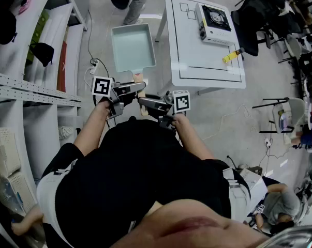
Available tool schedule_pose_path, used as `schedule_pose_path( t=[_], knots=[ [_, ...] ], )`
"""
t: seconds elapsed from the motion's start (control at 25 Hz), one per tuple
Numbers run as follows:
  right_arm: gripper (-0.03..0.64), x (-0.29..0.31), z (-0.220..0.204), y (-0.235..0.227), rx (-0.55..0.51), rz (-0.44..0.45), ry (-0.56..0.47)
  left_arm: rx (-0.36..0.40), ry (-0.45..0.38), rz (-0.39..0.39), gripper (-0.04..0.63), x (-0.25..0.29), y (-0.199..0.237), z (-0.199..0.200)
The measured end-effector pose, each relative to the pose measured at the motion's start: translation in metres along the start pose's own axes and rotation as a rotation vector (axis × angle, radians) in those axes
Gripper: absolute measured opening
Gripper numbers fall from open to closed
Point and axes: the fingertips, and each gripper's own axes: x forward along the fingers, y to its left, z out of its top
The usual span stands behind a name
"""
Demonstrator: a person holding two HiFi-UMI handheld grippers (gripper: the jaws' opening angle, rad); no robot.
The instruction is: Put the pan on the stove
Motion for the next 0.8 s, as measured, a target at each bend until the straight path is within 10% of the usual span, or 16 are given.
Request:
schedule_pose_path(
  t=[0.28,0.8],
  knots=[
    [0.169,-0.013,-0.017,0.018,0.04,0.016,-0.008,0.239,0.039,-0.013,0.195,0.01,-0.02,-0.014],
    [0.164,-0.026,-0.012,0.013,0.096,0.063,0.07,0.249,-0.043,0.037,0.196,0.018,-0.015,-0.01]
  ],
)
